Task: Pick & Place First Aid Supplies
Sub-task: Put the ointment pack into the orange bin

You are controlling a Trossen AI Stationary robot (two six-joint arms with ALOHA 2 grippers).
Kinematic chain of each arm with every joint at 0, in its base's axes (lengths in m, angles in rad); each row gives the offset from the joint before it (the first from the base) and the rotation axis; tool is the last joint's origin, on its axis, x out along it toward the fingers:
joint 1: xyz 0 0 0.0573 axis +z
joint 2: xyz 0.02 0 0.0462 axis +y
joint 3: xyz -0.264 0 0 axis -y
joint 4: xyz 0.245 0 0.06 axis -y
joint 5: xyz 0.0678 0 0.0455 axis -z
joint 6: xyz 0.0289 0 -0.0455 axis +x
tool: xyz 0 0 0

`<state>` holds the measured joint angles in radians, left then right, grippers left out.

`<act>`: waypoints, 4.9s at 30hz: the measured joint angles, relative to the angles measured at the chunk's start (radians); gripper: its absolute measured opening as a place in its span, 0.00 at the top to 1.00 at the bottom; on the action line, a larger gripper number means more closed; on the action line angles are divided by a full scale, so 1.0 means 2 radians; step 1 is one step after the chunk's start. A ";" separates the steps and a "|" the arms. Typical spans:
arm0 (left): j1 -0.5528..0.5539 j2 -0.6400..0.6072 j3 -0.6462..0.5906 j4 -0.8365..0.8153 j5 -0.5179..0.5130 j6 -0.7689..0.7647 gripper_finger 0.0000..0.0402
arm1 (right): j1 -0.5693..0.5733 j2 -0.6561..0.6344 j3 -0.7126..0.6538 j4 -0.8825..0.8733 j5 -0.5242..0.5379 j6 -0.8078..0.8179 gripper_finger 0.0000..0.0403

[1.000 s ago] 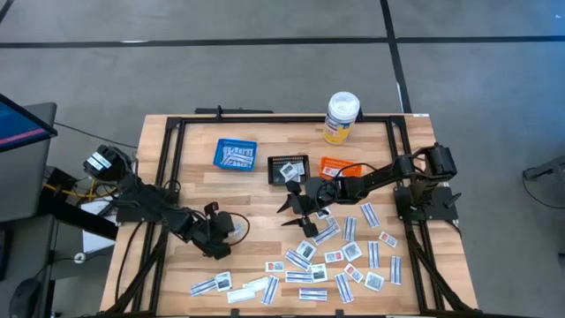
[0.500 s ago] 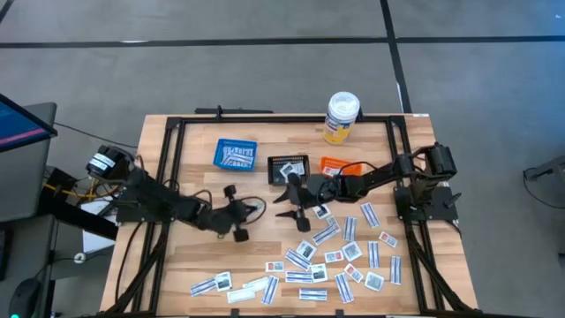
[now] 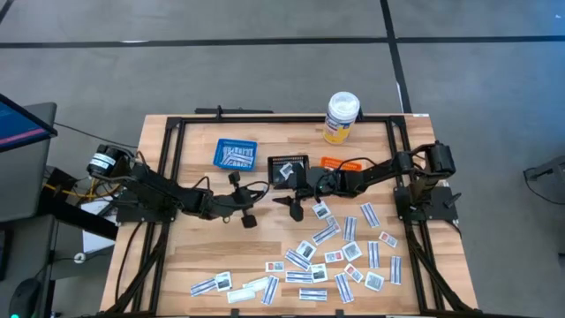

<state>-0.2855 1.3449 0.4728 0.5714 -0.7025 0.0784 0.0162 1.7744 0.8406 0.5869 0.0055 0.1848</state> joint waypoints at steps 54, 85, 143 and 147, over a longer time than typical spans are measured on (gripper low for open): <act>0.029 0.090 0.002 0.167 0.079 0.005 0.63 | 0.004 0.000 -0.001 -0.059 -0.016 -0.157 1.00; 0.045 0.090 0.002 0.167 0.207 -0.007 0.72 | 0.012 0.000 0.000 -0.049 -0.055 -0.202 1.00; 0.045 0.090 0.001 0.158 0.236 -0.021 0.69 | 0.030 -0.017 0.015 -0.116 -0.030 -0.214 1.00; 0.045 0.090 0.001 0.158 0.236 -0.020 0.70 | 0.030 -0.017 0.015 -0.116 -0.029 -0.214 1.00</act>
<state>-0.1951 1.5242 0.4755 0.8871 -0.2308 0.0391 0.0764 1.7412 0.8700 0.3546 -0.0521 -0.2428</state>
